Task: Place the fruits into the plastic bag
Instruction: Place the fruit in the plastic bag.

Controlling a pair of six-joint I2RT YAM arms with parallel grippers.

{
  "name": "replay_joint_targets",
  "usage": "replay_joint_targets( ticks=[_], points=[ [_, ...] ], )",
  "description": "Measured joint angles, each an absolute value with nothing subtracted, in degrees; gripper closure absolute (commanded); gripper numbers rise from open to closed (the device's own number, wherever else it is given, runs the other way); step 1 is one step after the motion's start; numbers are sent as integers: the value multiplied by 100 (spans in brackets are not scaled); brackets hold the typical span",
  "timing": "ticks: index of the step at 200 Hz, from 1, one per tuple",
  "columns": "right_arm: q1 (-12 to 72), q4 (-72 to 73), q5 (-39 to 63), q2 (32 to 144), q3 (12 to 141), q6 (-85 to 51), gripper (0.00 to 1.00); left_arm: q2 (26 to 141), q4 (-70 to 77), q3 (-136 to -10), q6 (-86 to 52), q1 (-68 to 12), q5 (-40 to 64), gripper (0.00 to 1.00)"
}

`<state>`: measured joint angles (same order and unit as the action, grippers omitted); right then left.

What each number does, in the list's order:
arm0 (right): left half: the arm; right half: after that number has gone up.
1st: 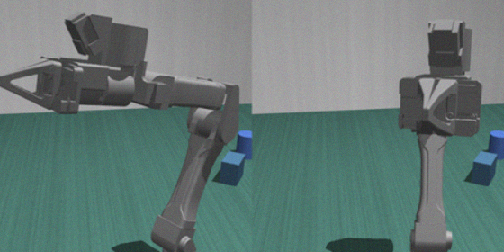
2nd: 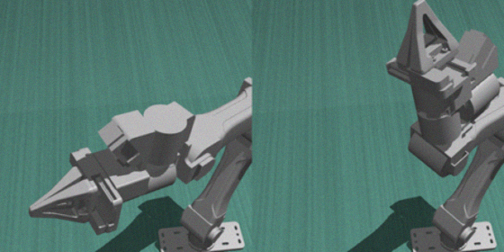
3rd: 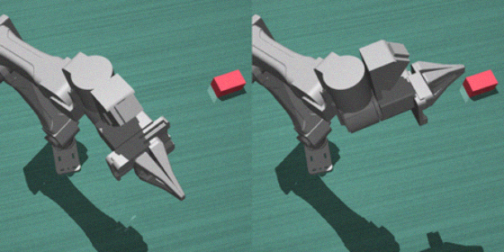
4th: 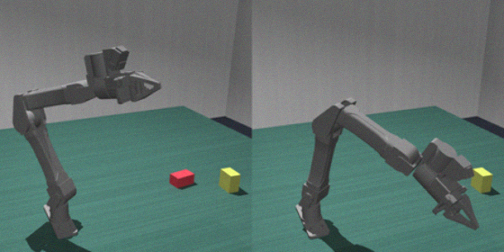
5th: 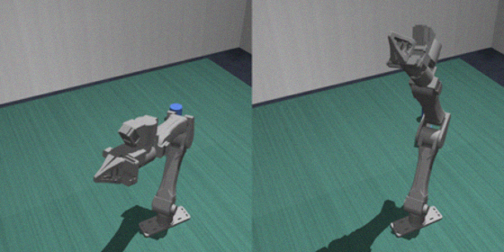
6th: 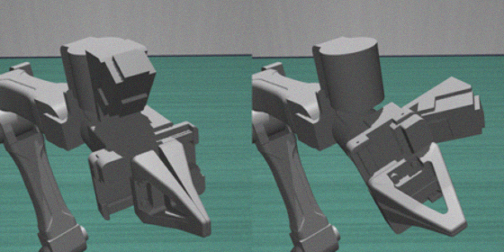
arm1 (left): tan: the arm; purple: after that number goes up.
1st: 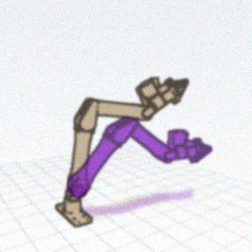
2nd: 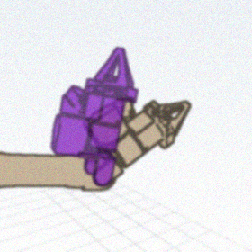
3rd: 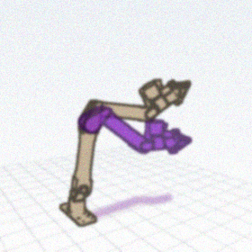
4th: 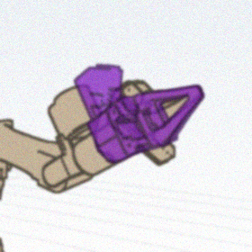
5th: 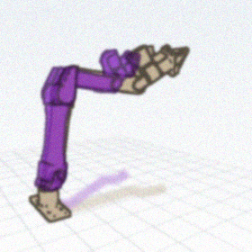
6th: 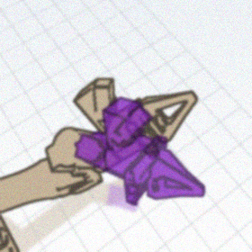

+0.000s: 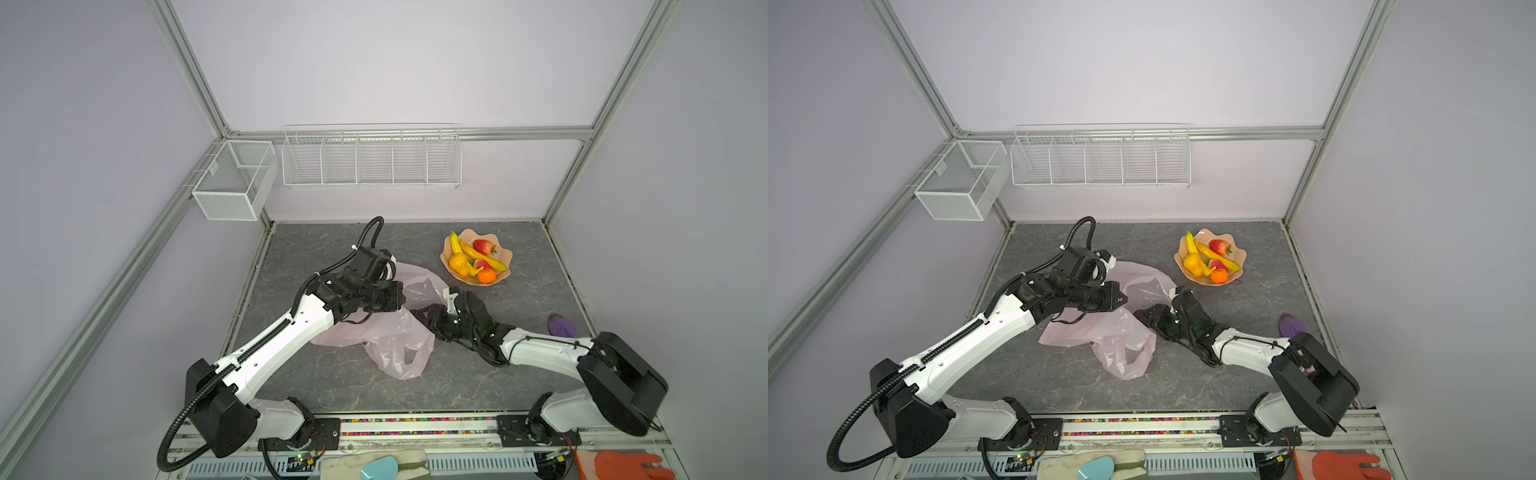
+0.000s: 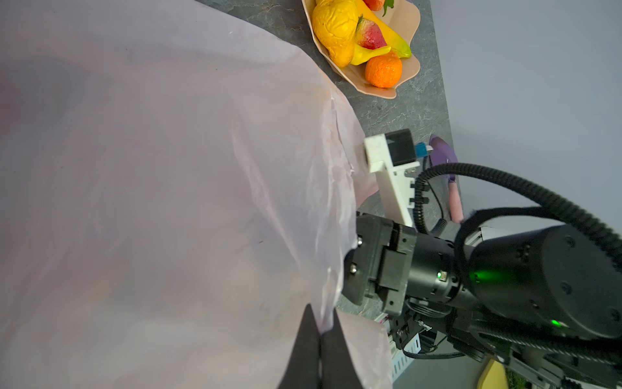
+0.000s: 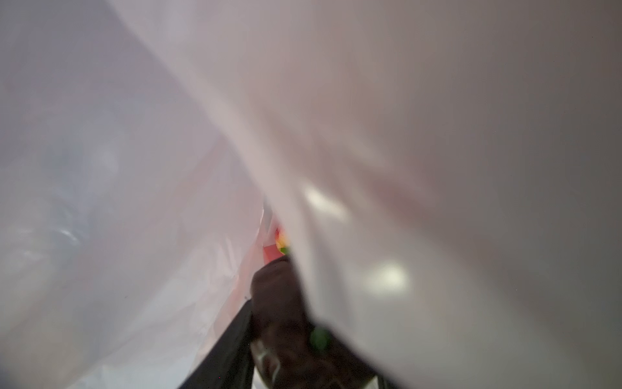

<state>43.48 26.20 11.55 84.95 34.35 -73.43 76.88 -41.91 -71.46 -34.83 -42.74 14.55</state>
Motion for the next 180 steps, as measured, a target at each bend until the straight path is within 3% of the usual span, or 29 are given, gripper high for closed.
replay_joint_targets(
  ticks=[56,114,180],
  points=[
    [4757,3404,1188,9710,4117,-7723,71,7614,-4080,-7030,-3553,-4274,1492,100],
    [4932,3142,1175,10591,5199,-7800,71,7454,-4010,-6938,-3555,-4274,1505,100],
    [5004,2300,1162,11039,5961,-7795,57,7384,-4016,-6820,-3555,-4274,1494,100]
  ],
)
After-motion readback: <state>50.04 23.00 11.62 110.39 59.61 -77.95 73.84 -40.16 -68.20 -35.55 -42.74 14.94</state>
